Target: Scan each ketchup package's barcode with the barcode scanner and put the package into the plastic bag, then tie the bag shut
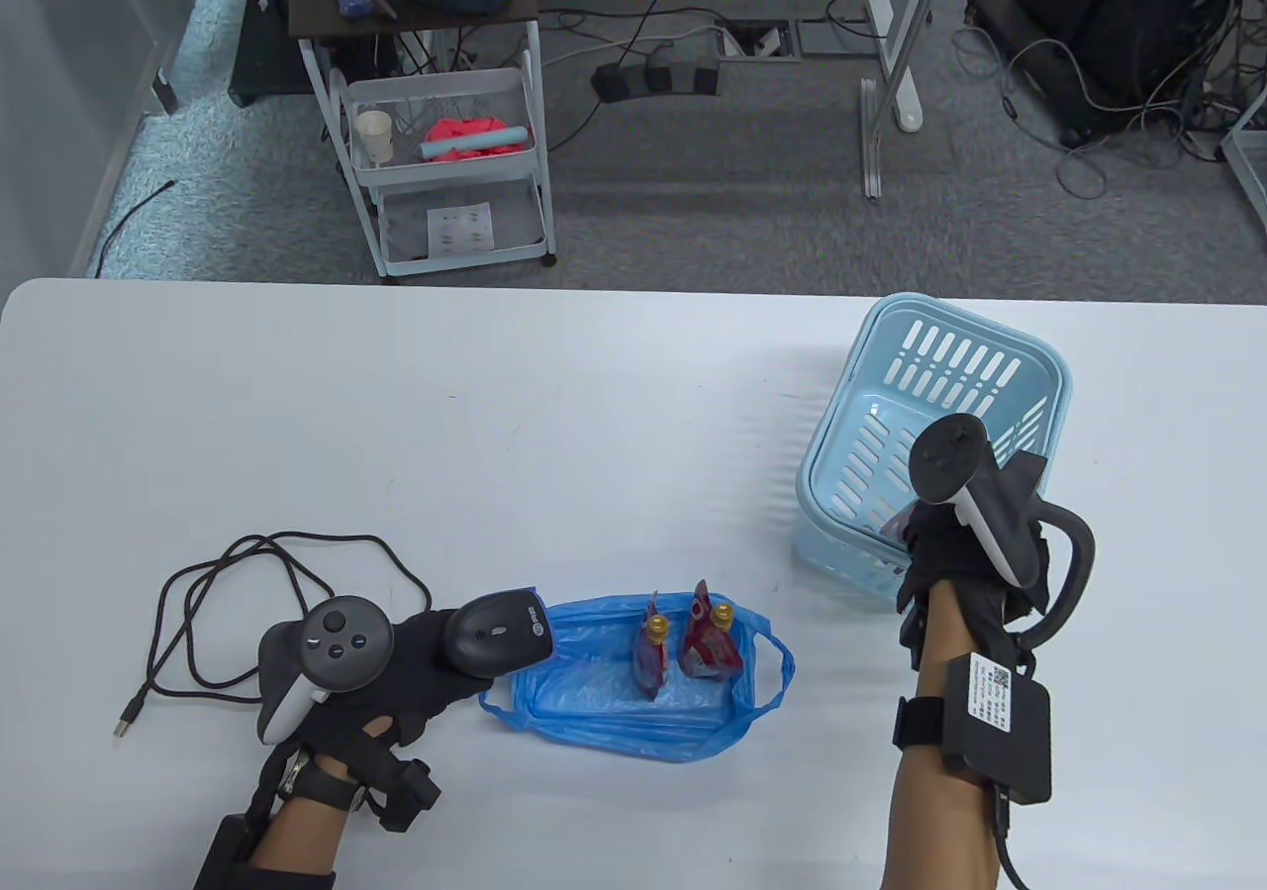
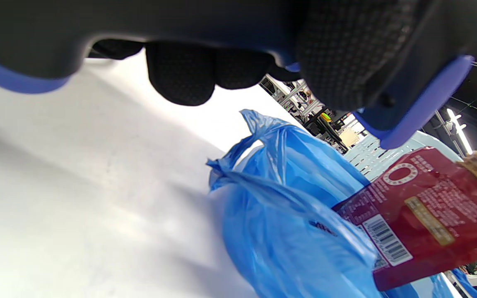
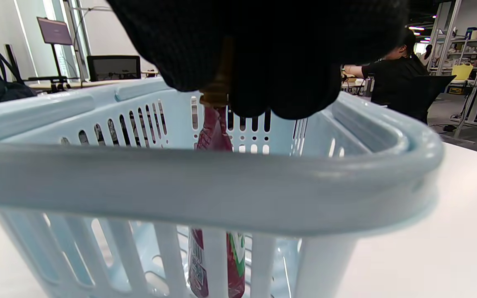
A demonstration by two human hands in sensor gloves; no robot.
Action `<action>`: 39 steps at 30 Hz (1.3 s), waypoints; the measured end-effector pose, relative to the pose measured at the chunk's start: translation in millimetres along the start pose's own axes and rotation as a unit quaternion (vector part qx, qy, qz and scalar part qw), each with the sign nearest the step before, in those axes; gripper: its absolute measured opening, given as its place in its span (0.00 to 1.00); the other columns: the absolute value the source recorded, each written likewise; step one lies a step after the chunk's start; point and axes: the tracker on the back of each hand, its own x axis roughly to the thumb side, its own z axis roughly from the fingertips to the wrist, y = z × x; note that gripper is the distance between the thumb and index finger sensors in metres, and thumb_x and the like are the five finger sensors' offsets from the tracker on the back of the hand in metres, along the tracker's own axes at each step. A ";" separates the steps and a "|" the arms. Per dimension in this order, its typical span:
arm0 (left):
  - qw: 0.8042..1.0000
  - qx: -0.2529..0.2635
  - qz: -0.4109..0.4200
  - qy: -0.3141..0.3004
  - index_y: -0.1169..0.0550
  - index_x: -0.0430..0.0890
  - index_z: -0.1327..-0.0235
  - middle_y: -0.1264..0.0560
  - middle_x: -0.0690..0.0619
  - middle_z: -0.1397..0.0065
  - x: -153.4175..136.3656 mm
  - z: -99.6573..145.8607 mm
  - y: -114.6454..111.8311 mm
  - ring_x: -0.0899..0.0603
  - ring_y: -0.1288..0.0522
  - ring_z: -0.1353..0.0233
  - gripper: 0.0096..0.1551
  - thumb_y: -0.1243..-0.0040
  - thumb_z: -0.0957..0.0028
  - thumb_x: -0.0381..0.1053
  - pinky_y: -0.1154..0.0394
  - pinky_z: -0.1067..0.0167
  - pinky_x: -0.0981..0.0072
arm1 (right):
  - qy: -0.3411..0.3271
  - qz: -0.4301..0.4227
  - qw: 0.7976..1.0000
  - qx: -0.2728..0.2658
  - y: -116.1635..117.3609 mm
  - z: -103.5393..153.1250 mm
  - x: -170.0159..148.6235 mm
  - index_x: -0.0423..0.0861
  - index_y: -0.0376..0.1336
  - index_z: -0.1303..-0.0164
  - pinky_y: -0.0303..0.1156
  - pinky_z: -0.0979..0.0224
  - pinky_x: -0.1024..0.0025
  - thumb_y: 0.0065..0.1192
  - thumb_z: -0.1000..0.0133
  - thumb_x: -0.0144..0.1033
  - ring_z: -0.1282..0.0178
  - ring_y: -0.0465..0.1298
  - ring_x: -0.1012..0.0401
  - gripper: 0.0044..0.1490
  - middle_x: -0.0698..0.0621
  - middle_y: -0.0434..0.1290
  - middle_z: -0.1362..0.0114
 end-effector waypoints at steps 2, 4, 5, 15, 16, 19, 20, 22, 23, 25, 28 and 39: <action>1.000 0.000 0.000 0.000 0.19 0.57 0.42 0.20 0.56 0.39 0.0 0.1 -0.1 0.41 0.17 0.40 0.27 0.29 0.56 0.62 0.24 0.36 0.45 | -0.004 -0.007 1.000 -0.008 -6.0 3.3 0.5 0.42 0.65 0.32 0.74 0.44 0.56 0.67 0.44 0.31 0.42 0.77 0.46 0.29 0.41 0.76 0.36; 1.000 0.000 0.001 0.000 0.19 0.57 0.42 0.20 0.56 0.39 -0.1 0.2 0.0 0.41 0.17 0.40 0.27 0.29 0.56 0.62 0.24 0.36 0.45 | -0.009 -0.014 1.000 -0.018 -13.6 7.6 1.3 0.42 0.65 0.32 0.74 0.44 0.56 0.66 0.44 0.31 0.42 0.77 0.46 0.29 0.41 0.76 0.36; 1.000 0.000 0.002 -0.001 0.19 0.57 0.43 0.20 0.56 0.39 -0.1 0.2 -0.1 0.41 0.17 0.40 0.27 0.29 0.56 0.62 0.24 0.36 0.45 | -0.010 -0.016 1.000 -0.019 -15.6 8.7 1.7 0.42 0.65 0.32 0.74 0.44 0.56 0.66 0.44 0.31 0.42 0.77 0.46 0.29 0.41 0.76 0.36; 1.000 0.002 0.004 -0.003 0.19 0.57 0.43 0.20 0.55 0.39 -0.3 0.5 0.1 0.41 0.17 0.40 0.27 0.29 0.56 0.61 0.24 0.36 0.45 | -0.033 -0.028 0.997 -0.070 -54.5 32.7 13.1 0.41 0.65 0.32 0.74 0.44 0.56 0.66 0.44 0.31 0.42 0.77 0.46 0.29 0.41 0.76 0.37; 1.000 0.003 0.005 -0.003 0.19 0.57 0.43 0.20 0.56 0.39 -0.4 0.7 0.3 0.41 0.17 0.41 0.27 0.29 0.56 0.62 0.24 0.36 0.45 | -0.039 -0.034 0.996 -0.077 -58.5 35.8 14.9 0.41 0.65 0.32 0.74 0.44 0.56 0.66 0.44 0.31 0.42 0.77 0.46 0.29 0.41 0.76 0.37; 1.000 0.006 0.008 -0.003 0.19 0.57 0.42 0.20 0.56 0.39 -0.7 1.0 1.2 0.41 0.17 0.40 0.27 0.29 0.56 0.62 0.24 0.36 0.45 | -0.054 -0.041 0.994 -0.090 -67.2 42.7 19.0 0.41 0.65 0.32 0.74 0.44 0.56 0.66 0.44 0.32 0.42 0.77 0.46 0.29 0.41 0.76 0.37; 1.000 0.008 0.010 -0.004 0.19 0.57 0.43 0.20 0.56 0.39 -0.7 1.3 1.8 0.41 0.17 0.40 0.27 0.29 0.55 0.61 0.24 0.36 0.45 | -0.064 -0.048 0.992 -0.097 -72.3 47.2 22.0 0.41 0.65 0.32 0.74 0.44 0.56 0.66 0.44 0.31 0.42 0.77 0.46 0.29 0.41 0.76 0.37; 1.000 0.009 0.012 -0.005 0.19 0.57 0.43 0.20 0.56 0.39 -1.0 1.8 2.8 0.41 0.17 0.40 0.27 0.29 0.56 0.62 0.24 0.36 0.45 | -0.079 -0.054 0.989 -0.110 -79.3 54.2 26.5 0.41 0.65 0.32 0.74 0.45 0.56 0.66 0.44 0.32 0.42 0.77 0.46 0.29 0.41 0.76 0.37; 1.000 0.010 0.013 -0.004 0.19 0.57 0.42 0.20 0.56 0.39 -1.5 2.0 3.1 0.41 0.17 0.40 0.27 0.29 0.56 0.62 0.24 0.36 0.45 | -0.087 -0.057 0.988 -0.116 -83.1 58.5 29.0 0.42 0.65 0.32 0.74 0.45 0.56 0.66 0.44 0.32 0.42 0.77 0.46 0.29 0.41 0.76 0.37; 1.000 0.011 0.015 -0.003 0.19 0.57 0.42 0.20 0.56 0.39 -2.1 2.1 3.6 0.41 0.17 0.40 0.27 0.29 0.55 0.62 0.25 0.36 0.45 | -0.102 -0.061 0.985 -0.128 -88.9 65.7 33.7 0.41 0.65 0.32 0.74 0.45 0.56 0.66 0.44 0.32 0.43 0.77 0.46 0.29 0.41 0.76 0.37; 1.000 0.012 0.018 -0.002 0.19 0.57 0.42 0.20 0.56 0.39 -2.9 2.3 4.2 0.41 0.17 0.40 0.27 0.29 0.55 0.62 0.25 0.36 0.45 | -0.127 -0.071 0.979 -0.141 -96.3 77.4 42.1 0.41 0.65 0.32 0.74 0.45 0.56 0.66 0.44 0.32 0.43 0.77 0.46 0.29 0.41 0.76 0.37; 1.000 0.019 0.019 -0.002 0.19 0.57 0.42 0.20 0.56 0.39 -4.1 2.7 5.3 0.41 0.17 0.40 0.27 0.29 0.55 0.62 0.25 0.36 0.45 | -0.238 -0.072 0.961 -0.121 -93.5 113.6 94.4 0.40 0.66 0.32 0.75 0.47 0.57 0.67 0.44 0.32 0.45 0.78 0.46 0.29 0.40 0.77 0.39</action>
